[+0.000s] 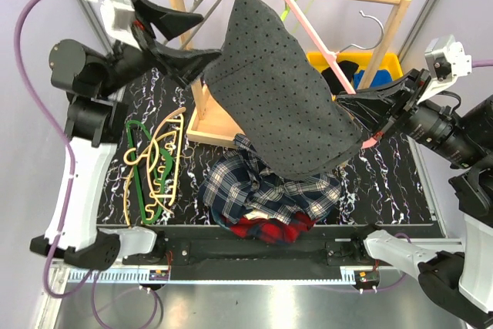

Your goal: Remove the skirt from the hanger

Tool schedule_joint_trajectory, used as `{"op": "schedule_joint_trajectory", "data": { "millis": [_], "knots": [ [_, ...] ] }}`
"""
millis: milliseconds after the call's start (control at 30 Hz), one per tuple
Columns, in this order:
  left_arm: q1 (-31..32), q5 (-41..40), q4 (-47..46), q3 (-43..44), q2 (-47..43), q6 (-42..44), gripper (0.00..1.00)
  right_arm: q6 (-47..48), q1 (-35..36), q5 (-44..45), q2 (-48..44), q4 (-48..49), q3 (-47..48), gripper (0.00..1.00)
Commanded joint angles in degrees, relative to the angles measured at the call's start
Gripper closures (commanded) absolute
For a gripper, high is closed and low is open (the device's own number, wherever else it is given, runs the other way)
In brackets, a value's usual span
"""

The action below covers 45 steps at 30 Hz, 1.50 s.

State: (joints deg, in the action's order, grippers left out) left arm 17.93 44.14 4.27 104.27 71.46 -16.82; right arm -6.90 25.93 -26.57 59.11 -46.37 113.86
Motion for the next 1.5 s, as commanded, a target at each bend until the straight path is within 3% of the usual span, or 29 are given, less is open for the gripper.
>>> {"op": "schedule_joint_trajectory", "data": {
  "millis": [0, 100, 467, 633, 1067, 1167, 1200, 1267, 1300, 1333, 1367, 1467],
  "knots": [
    [-8.06, 17.81, -30.31, -2.3, 5.17, -35.67, 0.01, 1.53, 0.17, 0.46, -0.4, 5.94, 2.77, 1.0],
    [-8.62, 22.21, -30.72, -2.05, 6.32, -37.58, 0.01, 2.06, 0.17, 0.73, -0.93, 5.15, 2.77, 1.0],
    [-5.9, 26.08, -26.69, -6.44, 5.01, -34.25, 0.01, 1.36, 0.08, 1.17, -1.81, 4.01, 1.36, 1.0],
    [-3.79, 24.68, -18.8, -9.96, 3.34, -24.78, 0.01, 0.75, 0.17, 0.9, -1.72, 4.09, 1.71, 1.0],
    [2.1, 23.62, -20.53, -12.33, 5.09, -22.82, 0.01, -1.63, 0.08, 0.11, -2.33, 9.71, -2.15, 1.0],
    [3.6, 24.85, -22.9, -11.11, 6.76, -24.04, 0.15, -1.89, 0.17, 0.11, -2.33, 10.24, -2.77, 1.0],
    [3.69, 26.25, -24.47, -10.5, 7.98, -25.01, 0.31, -1.98, 0.08, 0.2, -2.33, 10.42, -3.03, 1.0],
    [3.86, 28.1, -27.03, -9.09, 9.13, -29.03, 0.52, -1.54, 0.17, 0.81, -2.6, 10.25, -3.38, 1.0],
    [3.86, 30.19, -29.82, -8.56, 10.09, -30.02, 0.82, -1.37, 0.08, 1.16, -2.77, 10.25, -3.91, 1.0],
    [3.86, 31.26, -29.94, -7.86, 10.45, -30.29, 0.93, -0.76, 0.17, 1.69, -3.3, 10.25, -4.26, 1.0],
    [3.69, 32.05, -28.28, -5.94, 10.71, -29.94, 1.0, -0.49, 0.17, 2.83, -3.56, 10.07, -4.61, 1.0],
    [2.02, 33.2, -22.23, -2.5, 10.89, -27.4, 1.0, 1.35, 0.17, 6.77, -4.79, 9.55, -6.81, 1.0]
  ]
}}
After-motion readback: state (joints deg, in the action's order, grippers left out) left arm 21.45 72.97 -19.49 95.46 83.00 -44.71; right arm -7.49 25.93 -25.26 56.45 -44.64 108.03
